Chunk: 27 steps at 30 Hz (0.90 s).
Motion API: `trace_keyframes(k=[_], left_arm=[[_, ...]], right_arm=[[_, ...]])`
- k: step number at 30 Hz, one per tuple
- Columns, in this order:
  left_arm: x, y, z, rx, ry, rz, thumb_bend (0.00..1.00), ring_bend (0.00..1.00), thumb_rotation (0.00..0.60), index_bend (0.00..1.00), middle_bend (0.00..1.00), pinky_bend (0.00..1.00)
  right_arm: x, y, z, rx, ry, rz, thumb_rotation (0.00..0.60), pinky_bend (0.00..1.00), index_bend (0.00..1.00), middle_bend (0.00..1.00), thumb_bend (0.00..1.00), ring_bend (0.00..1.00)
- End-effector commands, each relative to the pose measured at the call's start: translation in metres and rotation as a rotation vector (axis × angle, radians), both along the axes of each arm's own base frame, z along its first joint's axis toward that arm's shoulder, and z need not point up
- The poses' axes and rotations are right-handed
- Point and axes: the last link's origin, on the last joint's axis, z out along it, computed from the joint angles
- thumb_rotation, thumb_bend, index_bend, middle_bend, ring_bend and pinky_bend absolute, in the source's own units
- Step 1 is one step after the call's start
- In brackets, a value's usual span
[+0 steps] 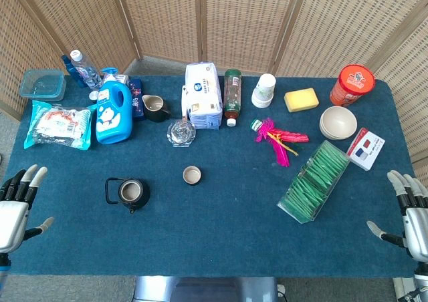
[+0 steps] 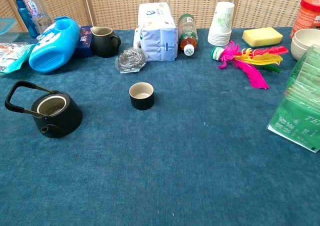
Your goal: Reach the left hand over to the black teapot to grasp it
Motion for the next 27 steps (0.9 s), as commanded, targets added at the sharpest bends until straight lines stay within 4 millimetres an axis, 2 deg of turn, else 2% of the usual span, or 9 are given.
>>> trace_keyframes(k=[1, 8, 12, 17, 22, 27], left_arm=[[-0.001, 0.000, -0.001, -0.002, 0.002, 0.000, 0.04, 0.00, 0.600, 0.00, 0.00, 0.10], [-0.008, 0.011, -0.005, -0.041, 0.025, -0.011, 0.04, 0.00, 0.600, 0.00, 0.00, 0.10], [-0.015, 0.032, -0.013, -0.089, 0.069, -0.151, 0.04, 0.00, 0.600, 0.00, 0.00, 0.10], [-0.018, 0.063, -0.027, -0.135, 0.174, -0.406, 0.04, 0.00, 0.600, 0.00, 0.00, 0.10], [-0.024, 0.083, -0.045, -0.205, 0.263, -0.509, 0.04, 0.00, 0.600, 0.00, 0.00, 0.10], [-0.025, 0.092, -0.060, -0.223, 0.290, -0.562, 0.04, 0.00, 0.600, 0.00, 0.00, 0.10]], right_arm=[[0.000, 0.000, 0.000, 0.000, 0.002, 0.001, 0.600, 0.00, 0.00, 0.00, 0.00, 0.00], [-0.001, 0.000, 0.002, -0.003, -0.003, -0.002, 0.600, 0.00, 0.00, 0.00, 0.00, 0.00], [-0.001, -0.001, 0.000, 0.005, -0.006, -0.007, 0.600, 0.00, 0.00, 0.00, 0.00, 0.00], [-0.001, -0.003, -0.003, 0.015, 0.003, -0.019, 0.600, 0.00, 0.00, 0.00, 0.00, 0.00], [-0.001, -0.003, -0.005, 0.018, 0.007, -0.029, 0.600, 0.00, 0.00, 0.00, 0.00, 0.00], [-0.002, -0.004, -0.004, 0.019, 0.004, -0.035, 0.600, 0.00, 0.00, 0.00, 0.00, 0.00]])
